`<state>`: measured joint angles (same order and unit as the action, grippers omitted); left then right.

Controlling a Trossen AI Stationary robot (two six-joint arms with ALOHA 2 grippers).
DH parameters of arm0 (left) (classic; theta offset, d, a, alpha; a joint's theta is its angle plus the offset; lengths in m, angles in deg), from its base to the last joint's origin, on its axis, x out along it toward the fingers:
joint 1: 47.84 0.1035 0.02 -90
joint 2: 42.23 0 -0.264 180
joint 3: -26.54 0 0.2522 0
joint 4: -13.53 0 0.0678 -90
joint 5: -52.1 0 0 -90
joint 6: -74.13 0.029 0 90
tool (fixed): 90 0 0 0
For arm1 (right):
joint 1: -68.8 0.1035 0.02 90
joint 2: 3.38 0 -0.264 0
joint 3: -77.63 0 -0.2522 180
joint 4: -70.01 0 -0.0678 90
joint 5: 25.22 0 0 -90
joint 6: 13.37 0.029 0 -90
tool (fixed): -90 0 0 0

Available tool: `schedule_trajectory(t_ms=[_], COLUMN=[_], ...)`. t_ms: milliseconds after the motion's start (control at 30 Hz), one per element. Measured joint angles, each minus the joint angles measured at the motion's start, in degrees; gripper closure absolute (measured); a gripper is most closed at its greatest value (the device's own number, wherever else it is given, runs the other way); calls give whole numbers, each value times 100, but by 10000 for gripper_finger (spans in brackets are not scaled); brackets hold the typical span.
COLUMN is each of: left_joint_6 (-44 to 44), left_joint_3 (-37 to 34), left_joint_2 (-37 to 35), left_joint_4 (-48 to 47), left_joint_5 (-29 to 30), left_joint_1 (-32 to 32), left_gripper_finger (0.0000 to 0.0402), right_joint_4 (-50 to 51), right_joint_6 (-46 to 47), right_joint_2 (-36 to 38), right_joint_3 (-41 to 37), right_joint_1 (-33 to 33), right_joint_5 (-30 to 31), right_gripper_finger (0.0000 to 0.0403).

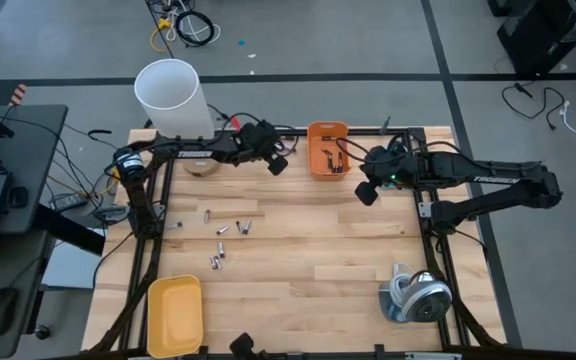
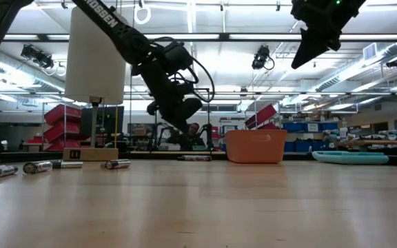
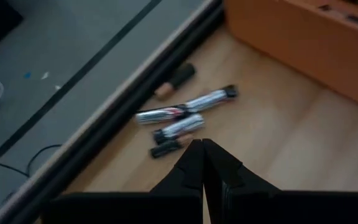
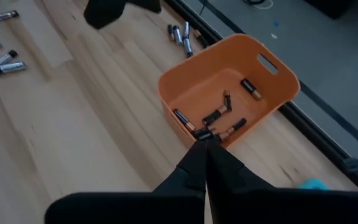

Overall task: Sort batteries
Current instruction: Put the black battery into the orange bin

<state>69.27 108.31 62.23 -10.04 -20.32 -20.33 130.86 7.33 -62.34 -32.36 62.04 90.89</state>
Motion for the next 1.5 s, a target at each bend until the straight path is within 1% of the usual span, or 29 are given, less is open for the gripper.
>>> schedule_trajectory(t_ms=[133, 233, 267, 433, 533, 600, 800, 867, 1033, 1200, 1300, 1500], left_joint_6=[-57, -53, -34, 120, 289, 431, 578, 581, 597, 753, 782, 784], left_joint_3=[0, -6, -2, -4, -4, -4, -4, -4, -4, -4, -4, 2], left_joint_2=[37, 93, 118, 310, 418, 441, 442, 442, 442, 442, 465, 569], left_joint_4=[-110, -240, -253, -335, -339, -331, -322, -326, -96, 316, 444, 441], left_joint_5=[235, 230, 167, -557, -548, -643, -1516, -1635, -1252, -1131, -863, -628], left_joint_1=[-36, 1, 24, 65, 76, 107, 286, 336, 433, 501, 543, 586], left_gripper_finger=[401, 401, 401, 401, 401, 401, 401, 401, 401, 401, 401, 401], right_joint_4=[-133, -133, -135, -142, -144, -144, -162, -162, -229, -251, -249, -251], right_joint_6=[-122, -123, -126, -118, -112, -85, -76, -74, -77, -87, -89, -89], right_joint_2=[15, 15, 15, 15, 15, 15, 15, 15, 15, 15, 15, 15], right_joint_3=[0, 0, 0, 0, 0, 0, 0, 0, 0, 2, 2, 4], right_joint_1=[0, 0, 0, 0, 0, 0, 0, 0, 0, 0, 0, 0], right_joint_5=[-1, -2, -4, -16, -24, -30, -61, -63, -63, -66, -66, -66], right_gripper_finger=[402, 403, 403, 403, 403, 403, 403, 403, 403, 403, 403, 403])
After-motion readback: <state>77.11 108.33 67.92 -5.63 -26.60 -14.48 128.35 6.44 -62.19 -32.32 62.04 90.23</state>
